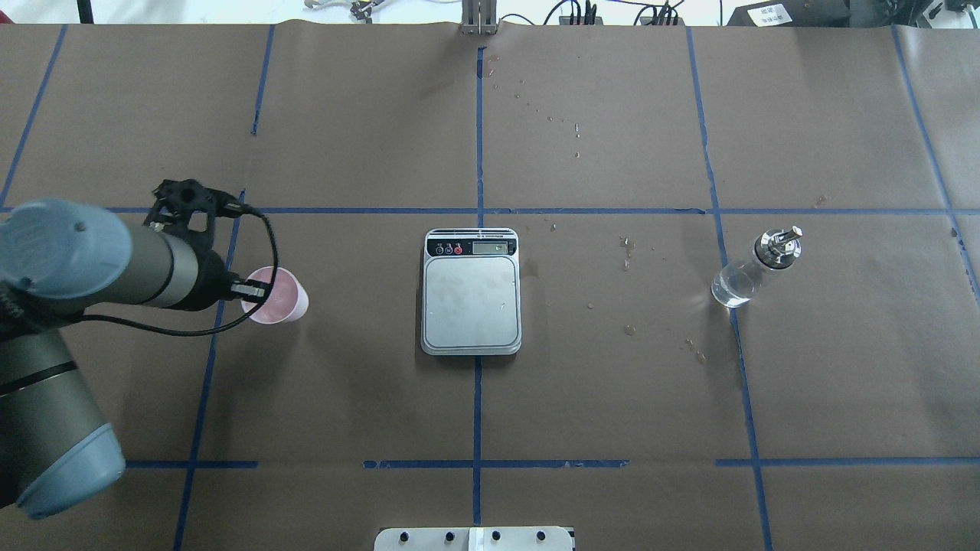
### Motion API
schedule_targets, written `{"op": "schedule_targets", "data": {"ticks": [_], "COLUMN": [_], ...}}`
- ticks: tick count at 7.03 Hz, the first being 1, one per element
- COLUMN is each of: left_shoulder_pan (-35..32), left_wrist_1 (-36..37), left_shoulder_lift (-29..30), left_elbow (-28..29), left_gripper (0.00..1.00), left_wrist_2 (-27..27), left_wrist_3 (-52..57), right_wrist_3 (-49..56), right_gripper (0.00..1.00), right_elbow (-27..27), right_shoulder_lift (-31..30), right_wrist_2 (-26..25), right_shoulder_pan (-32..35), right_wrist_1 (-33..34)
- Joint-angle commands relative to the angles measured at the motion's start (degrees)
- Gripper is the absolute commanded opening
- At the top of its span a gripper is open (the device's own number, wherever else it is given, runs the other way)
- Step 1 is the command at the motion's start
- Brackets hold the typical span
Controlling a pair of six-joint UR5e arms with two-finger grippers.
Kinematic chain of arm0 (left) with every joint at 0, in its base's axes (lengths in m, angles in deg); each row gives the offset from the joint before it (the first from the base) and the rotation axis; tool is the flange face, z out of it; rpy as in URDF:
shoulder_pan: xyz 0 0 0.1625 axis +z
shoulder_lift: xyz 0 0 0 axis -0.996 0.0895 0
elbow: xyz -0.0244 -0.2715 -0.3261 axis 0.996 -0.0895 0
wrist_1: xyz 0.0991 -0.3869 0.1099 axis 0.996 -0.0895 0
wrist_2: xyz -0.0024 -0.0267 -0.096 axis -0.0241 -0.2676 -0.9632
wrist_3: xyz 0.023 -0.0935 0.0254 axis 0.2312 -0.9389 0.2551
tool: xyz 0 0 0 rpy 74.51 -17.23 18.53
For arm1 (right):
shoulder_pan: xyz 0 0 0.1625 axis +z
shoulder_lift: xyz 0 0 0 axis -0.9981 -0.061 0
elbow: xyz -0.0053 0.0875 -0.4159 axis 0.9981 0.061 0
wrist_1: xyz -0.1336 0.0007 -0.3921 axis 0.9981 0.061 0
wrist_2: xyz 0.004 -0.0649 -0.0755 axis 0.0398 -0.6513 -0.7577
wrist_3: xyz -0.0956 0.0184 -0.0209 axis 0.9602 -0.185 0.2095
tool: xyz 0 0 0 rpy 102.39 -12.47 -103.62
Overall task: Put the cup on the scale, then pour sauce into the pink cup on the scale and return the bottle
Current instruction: 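Carry the pink cup with the left gripper onto the scale and release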
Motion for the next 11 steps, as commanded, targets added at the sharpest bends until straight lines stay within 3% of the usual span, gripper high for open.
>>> {"op": "schedule_targets", "data": {"ticks": [1, 4, 7, 9, 10, 11], "left_shoulder_pan": [0.68, 1.82, 3.23, 3.23, 3.23, 3.23], "left_wrist_1": [10.88, 9.84, 3.52, 3.42, 3.33, 3.16], "left_shoulder_lift": [15.92, 27.02, 28.79, 28.81, 28.81, 28.63], "left_elbow": [3.60, 17.31, 24.09, 24.38, 24.38, 24.29], "left_gripper": [0.00, 0.00, 0.00, 0.03, 0.45, 0.78], "left_wrist_2": [-4.40, -4.69, -4.69, -4.69, -4.69, -4.69], "left_wrist_3": [-0.61, -1.76, -1.41, -0.97, -0.96, -0.96], "right_wrist_3": [-0.03, -0.12, -0.12, -0.12, -0.12, -0.21], "right_gripper": [1.00, 1.00, 1.00, 1.00, 1.00, 1.00], "right_elbow": [0.05, -0.04, -0.12, -0.12, -0.12, -0.12], "right_shoulder_lift": [-0.24, -0.50, -0.50, -0.50, -0.50, -0.50], "right_wrist_2": [0.00, 0.00, 0.09, 0.09, 0.09, 0.09], "right_shoulder_pan": [0.04, 0.04, 0.04, 0.04, 0.04, 0.04], "right_wrist_1": [0.00, 0.00, 0.00, 0.00, 0.00, 0.00]}}
